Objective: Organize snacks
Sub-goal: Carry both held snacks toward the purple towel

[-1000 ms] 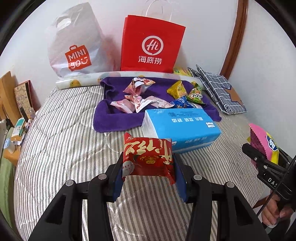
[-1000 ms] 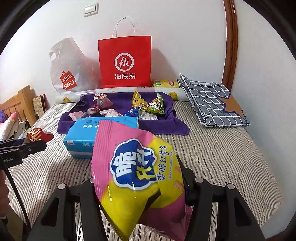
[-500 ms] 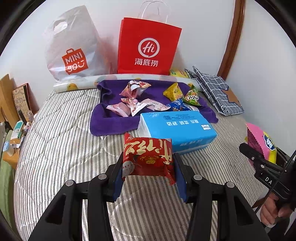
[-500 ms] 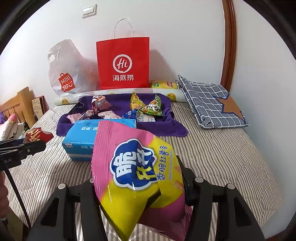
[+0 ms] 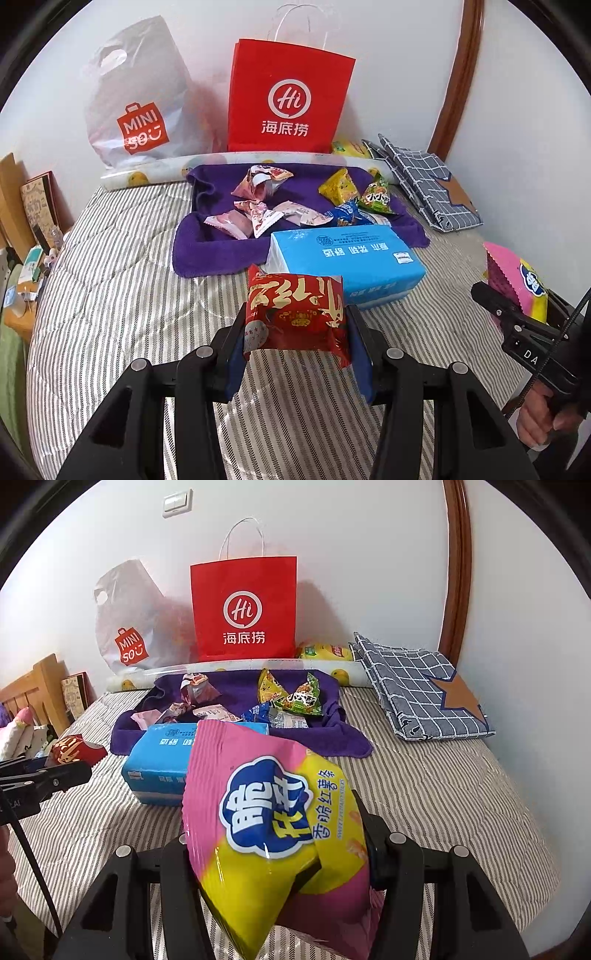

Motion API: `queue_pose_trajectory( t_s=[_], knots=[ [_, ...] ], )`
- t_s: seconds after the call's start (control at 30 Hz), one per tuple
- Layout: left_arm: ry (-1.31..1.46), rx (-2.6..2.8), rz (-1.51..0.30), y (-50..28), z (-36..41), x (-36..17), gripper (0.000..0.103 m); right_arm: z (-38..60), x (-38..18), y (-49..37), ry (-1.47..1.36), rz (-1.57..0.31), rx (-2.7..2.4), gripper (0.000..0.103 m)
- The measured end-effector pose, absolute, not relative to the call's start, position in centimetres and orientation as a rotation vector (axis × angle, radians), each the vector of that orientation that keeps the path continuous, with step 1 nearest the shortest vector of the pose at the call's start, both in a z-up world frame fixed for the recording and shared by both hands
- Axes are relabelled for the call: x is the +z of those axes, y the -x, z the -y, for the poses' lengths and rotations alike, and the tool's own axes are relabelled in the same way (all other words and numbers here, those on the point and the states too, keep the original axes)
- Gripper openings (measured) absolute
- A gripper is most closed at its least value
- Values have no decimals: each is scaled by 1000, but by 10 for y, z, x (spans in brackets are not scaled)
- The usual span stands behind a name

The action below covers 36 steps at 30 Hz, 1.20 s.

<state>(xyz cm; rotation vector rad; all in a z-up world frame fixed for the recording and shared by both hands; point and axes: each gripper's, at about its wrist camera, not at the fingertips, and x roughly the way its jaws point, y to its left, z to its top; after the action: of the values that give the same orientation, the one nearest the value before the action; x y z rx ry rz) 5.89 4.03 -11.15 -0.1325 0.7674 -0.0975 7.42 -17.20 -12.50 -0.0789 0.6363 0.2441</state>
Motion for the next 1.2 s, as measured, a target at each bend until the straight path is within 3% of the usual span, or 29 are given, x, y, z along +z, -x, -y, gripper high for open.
queue_pose_trajectory(
  t_s=[1.2],
  knots=[
    [114,-105,-739,-124,-42,-83,48,154,-96,-145,102,-612,246,54]
  ],
)
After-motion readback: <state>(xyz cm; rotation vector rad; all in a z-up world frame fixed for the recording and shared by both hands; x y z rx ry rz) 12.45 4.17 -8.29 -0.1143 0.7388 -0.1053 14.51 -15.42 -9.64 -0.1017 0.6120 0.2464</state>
